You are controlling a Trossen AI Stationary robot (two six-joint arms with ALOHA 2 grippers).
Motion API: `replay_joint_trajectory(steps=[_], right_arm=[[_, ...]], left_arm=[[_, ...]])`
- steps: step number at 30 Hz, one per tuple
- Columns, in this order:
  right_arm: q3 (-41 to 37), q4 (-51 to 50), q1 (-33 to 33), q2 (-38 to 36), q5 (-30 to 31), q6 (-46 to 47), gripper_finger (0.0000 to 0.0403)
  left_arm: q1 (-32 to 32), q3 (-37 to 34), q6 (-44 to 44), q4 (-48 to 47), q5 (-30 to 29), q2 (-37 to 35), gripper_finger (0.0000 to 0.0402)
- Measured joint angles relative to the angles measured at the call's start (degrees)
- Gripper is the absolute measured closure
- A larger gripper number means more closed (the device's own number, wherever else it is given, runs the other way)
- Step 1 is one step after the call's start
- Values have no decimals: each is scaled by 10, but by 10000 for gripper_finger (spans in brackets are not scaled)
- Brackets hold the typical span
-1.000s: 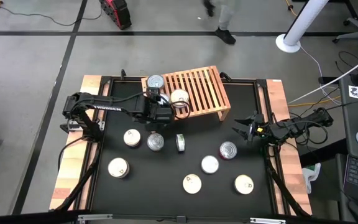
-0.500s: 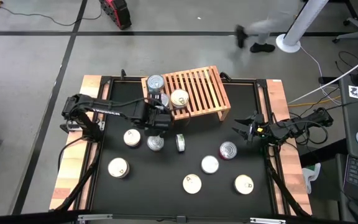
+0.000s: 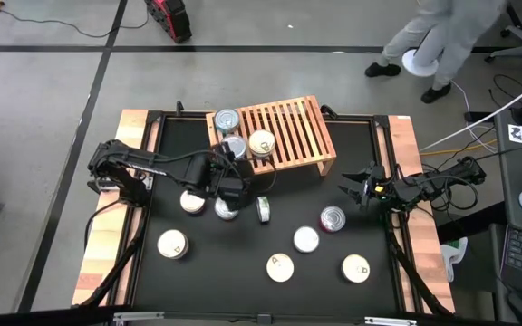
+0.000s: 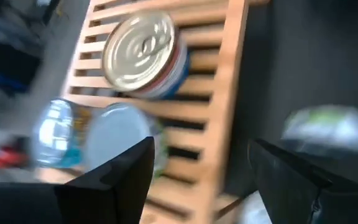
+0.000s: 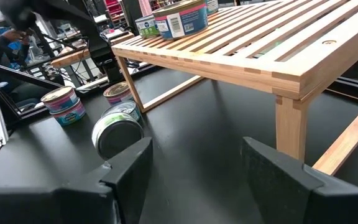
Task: Stack canned seafood by type on shelf
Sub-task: Put the green and white tuna can on the shelf
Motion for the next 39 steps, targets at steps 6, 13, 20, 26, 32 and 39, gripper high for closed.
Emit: replay_joint_trajectory(steps=[6, 13, 20, 26, 32, 39], right_arm=[[0, 0, 0, 0, 0, 0, 160], [0, 0, 0, 0, 0, 2, 160], [0, 0, 0, 0, 0, 2, 160], [0, -4, 0, 0, -2, 2, 160], [0, -5, 0, 0, -2, 2, 160], [0, -5, 0, 0, -2, 2, 160]], left_arm=[[-10, 0, -197, 85, 69, 0, 148], [-27, 1, -442, 106, 99, 4, 148], [-55, 1, -565, 113, 118, 52, 148], [-55, 1, -605, 133, 123, 110, 148], [-54, 1, -613, 166, 125, 153, 148], [-54, 1, -623, 162, 126, 179, 148]])
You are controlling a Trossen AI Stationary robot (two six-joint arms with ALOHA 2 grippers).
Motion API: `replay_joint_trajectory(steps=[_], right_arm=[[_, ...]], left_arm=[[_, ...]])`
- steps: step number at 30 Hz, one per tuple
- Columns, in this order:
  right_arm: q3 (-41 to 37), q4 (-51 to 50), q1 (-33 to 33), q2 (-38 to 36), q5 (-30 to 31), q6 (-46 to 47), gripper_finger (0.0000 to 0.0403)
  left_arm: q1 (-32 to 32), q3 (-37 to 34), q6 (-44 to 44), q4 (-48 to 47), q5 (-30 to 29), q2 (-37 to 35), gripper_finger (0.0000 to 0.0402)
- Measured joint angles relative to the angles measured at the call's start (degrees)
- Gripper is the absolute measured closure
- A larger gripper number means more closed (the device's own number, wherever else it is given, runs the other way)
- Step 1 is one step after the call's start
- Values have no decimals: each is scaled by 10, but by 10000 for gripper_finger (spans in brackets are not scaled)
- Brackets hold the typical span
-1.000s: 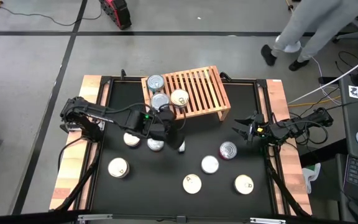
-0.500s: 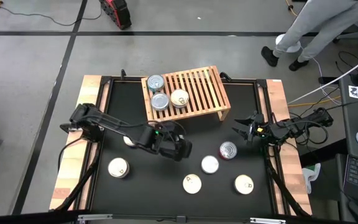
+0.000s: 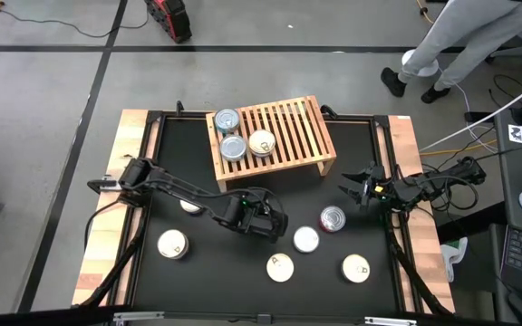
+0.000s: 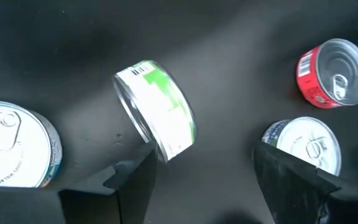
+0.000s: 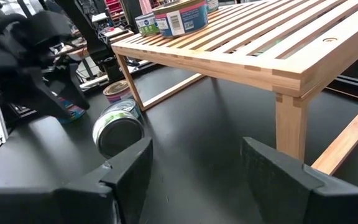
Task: Stack canned seafood by type on shelf
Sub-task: Put the green and white tuna can on the shelf
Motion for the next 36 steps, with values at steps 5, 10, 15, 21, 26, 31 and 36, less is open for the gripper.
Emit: replay_joint_trajectory(steps=[5, 10, 15, 21, 26, 31, 36], right_arm=[[0, 0, 0, 0, 0, 0, 160], [0, -1, 0, 0, 0, 0, 160], [0, -4, 0, 0, 0, 0, 160], [0, -11, 0, 0, 0, 0, 160], [0, -20, 0, 0, 0, 0, 160], [0, -23, 0, 0, 0, 0, 160], [0, -23, 0, 1, 0, 0, 160]], left_arm=[[3, 0, -13, -3, 0, 15, 148], [11, -2, -14, 1, -2, 30, 148], [22, -3, -15, 2, -2, 48, 148], [32, -3, -10, -1, 0, 70, 149], [34, -3, 9, -2, 2, 70, 174], [31, -3, 30, -3, 8, 67, 244], [28, -3, 58, -7, 32, 50, 271]])
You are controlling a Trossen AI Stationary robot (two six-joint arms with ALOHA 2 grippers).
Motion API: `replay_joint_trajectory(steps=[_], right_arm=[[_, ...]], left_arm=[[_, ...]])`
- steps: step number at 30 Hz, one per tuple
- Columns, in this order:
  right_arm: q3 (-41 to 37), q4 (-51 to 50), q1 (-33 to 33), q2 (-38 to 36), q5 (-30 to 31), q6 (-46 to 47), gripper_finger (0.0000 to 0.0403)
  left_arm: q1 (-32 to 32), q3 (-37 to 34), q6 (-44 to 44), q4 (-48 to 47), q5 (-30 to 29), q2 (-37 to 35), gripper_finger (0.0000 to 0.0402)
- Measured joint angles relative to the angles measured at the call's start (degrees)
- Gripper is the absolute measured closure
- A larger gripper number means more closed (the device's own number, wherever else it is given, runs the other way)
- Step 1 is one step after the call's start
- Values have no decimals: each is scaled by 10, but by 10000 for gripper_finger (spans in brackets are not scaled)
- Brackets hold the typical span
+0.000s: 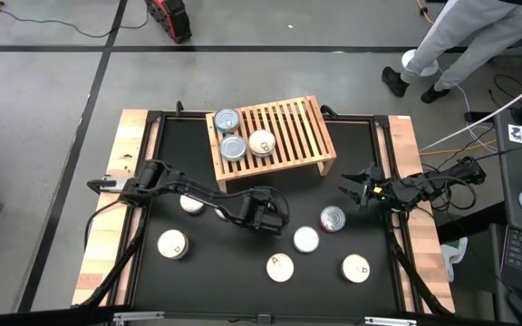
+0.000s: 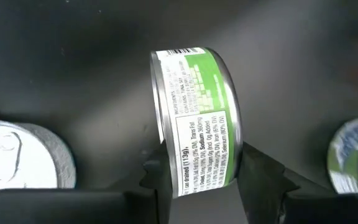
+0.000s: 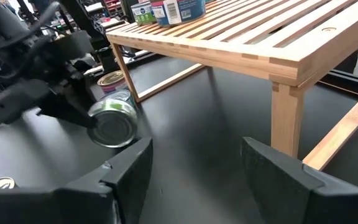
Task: Stack canned seafood by type on shelf
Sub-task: Put the green and white tuna can on the shelf
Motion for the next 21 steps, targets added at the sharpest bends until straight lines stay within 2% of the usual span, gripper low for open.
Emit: replay_joint_trajectory(steps=[7, 15, 21], right_arm=[[0, -4, 0, 0, 0, 0, 160], [0, -7, 0, 0, 0, 0, 160], [0, -7, 0, 0, 0, 1, 160]], left_arm=[[-6, 10, 77, -4, 32, -46, 271], [-25, 70, 259, -10, 39, -117, 271], [-23, 81, 351, -35, -14, -186, 271]])
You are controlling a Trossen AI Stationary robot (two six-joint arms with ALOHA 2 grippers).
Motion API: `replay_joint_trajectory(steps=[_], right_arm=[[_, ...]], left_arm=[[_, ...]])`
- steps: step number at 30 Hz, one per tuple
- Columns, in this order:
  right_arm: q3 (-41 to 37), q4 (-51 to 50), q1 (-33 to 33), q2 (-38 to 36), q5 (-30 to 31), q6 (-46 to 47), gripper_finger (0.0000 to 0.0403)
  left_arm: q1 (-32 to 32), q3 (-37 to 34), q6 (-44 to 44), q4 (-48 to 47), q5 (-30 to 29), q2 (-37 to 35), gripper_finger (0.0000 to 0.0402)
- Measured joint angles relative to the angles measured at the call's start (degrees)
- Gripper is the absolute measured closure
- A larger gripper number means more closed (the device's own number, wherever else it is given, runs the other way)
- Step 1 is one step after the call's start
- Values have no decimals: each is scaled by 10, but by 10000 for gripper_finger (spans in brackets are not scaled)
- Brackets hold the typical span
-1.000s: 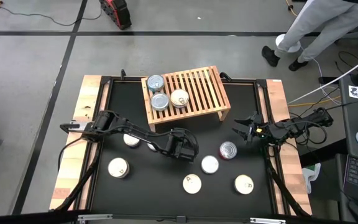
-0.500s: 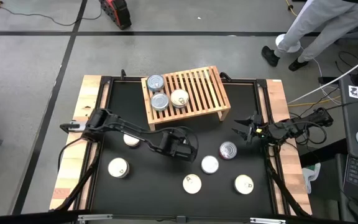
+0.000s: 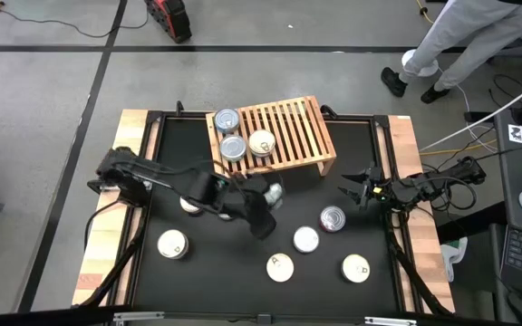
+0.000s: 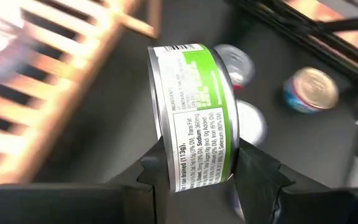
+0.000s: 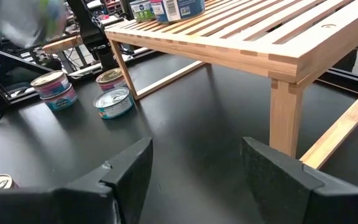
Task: Stack canned seafood by type on shelf
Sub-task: Put the green and white tuna can on the shelf
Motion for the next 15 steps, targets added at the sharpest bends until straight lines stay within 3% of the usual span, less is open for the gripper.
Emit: replay_joint_trajectory(steps=[10, 15], right_arm=[[0, 3, 0, 0, 0, 5, 160], [0, 4, 0, 0, 0, 6, 160]], left_arm=[[41, 0, 85, -157, -151, -100, 271], [78, 0, 151, -220, -174, -102, 271]])
